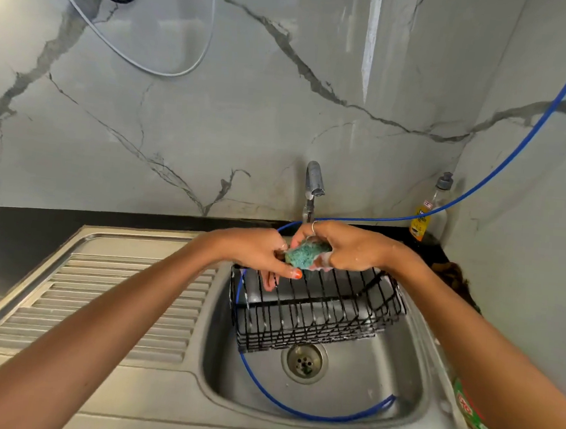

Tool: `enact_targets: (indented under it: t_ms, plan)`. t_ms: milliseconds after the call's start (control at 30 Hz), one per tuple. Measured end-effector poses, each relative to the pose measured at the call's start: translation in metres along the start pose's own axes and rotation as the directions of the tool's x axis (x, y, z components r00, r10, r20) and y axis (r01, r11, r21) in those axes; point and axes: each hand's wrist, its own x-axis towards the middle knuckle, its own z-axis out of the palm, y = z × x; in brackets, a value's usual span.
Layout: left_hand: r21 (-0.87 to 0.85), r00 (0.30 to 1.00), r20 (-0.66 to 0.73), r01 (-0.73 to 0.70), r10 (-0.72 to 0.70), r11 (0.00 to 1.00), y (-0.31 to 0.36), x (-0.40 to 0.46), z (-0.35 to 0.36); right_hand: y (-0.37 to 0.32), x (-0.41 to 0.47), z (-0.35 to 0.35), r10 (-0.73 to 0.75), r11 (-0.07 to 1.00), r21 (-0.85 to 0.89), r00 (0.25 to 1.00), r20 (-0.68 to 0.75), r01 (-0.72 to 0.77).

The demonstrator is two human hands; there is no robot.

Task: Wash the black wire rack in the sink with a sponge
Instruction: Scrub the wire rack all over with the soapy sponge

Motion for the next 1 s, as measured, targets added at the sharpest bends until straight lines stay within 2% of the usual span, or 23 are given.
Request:
enact_targets:
  t_ms: [67, 133, 200, 233, 333, 400, 467, 500, 600, 667, 733, 800, 833, 900, 1000]
  plan:
    - [-0.307, 1.000, 0.021, -0.001, 0.008, 0.952, -0.002, -0.001, 0.013, 0.004, -0.002, -0.001, -0.041, 0.997, -0.069, 0.998, -0.057, 0.037]
    - [-0.472, 0.998, -0.065, -0.013, -0.021, 0.881, 0.000, -0.003, 0.025, 0.012, -0.004, -0.001, -0.078, 0.996, -0.056, 0.985, -0.157, 0.070]
    - [-0.465, 0.986, -0.159, -0.025, -0.055, 0.885, 0.002, -0.004, 0.034, 0.021, -0.007, 0.000, -0.058, 0.997, 0.024, 0.942, -0.331, 0.069]
    - [-0.442, 0.978, -0.199, -0.031, -0.064, 0.896, 0.002, -0.004, 0.037, 0.025, -0.008, 0.001, -0.019, 0.997, 0.062, 0.898, -0.440, 0.051]
    - [-0.449, 0.949, -0.296, -0.034, -0.113, 0.893, -0.002, -0.006, 0.046, 0.040, -0.009, -0.001, 0.179, 0.984, 0.141, 0.703, -0.688, -0.112]
    - [-0.487, 0.930, -0.340, -0.045, -0.141, 0.872, -0.001, -0.007, 0.050, 0.052, -0.008, 0.001, 0.309, 0.950, 0.200, 0.631, -0.712, -0.239]
    - [-0.565, 0.914, -0.368, -0.077, -0.168, 0.821, 0.002, -0.008, 0.054, 0.059, -0.005, 0.010, 0.372, 0.925, 0.225, 0.614, -0.697, -0.306]
    - [-0.592, 0.905, -0.385, -0.089, -0.184, 0.801, 0.003, -0.009, 0.056, 0.058, -0.004, 0.017, 0.358, 0.929, 0.203, 0.614, -0.703, -0.309]
    - [-0.594, 0.875, -0.426, -0.078, -0.231, 0.800, 0.007, -0.009, 0.061, 0.043, -0.001, 0.051, 0.161, 0.970, 0.002, 0.642, -0.749, -0.242]
    - [-0.590, 0.865, -0.437, -0.068, -0.247, 0.805, 0.005, -0.009, 0.064, 0.028, -0.007, 0.077, 0.011, 0.980, -0.129, 0.688, -0.726, -0.152]
    - [-0.585, 0.856, -0.453, -0.074, -0.249, 0.808, 0.003, -0.010, 0.068, 0.021, -0.016, 0.095, -0.064, 0.983, -0.170, 0.737, -0.672, -0.069]
    - [-0.573, 0.845, -0.474, -0.083, -0.247, 0.815, 0.000, -0.010, 0.073, 0.023, -0.020, 0.096, -0.105, 0.979, -0.200, 0.757, -0.645, -0.035]
    - [-0.591, 0.842, -0.478, -0.098, -0.249, 0.801, -0.001, -0.010, 0.076, 0.028, -0.019, 0.091, -0.106, 0.977, -0.210, 0.750, -0.652, -0.045]
    - [-0.621, 0.836, -0.483, -0.118, -0.260, 0.775, 0.001, -0.012, 0.079, 0.039, -0.010, 0.075, -0.073, 0.969, -0.217, 0.692, -0.718, -0.122]
    - [-0.642, 0.822, -0.501, -0.144, -0.269, 0.753, 0.004, -0.012, 0.082, 0.052, 0.004, 0.038, 0.092, 0.928, -0.142, 0.580, -0.809, -0.345]
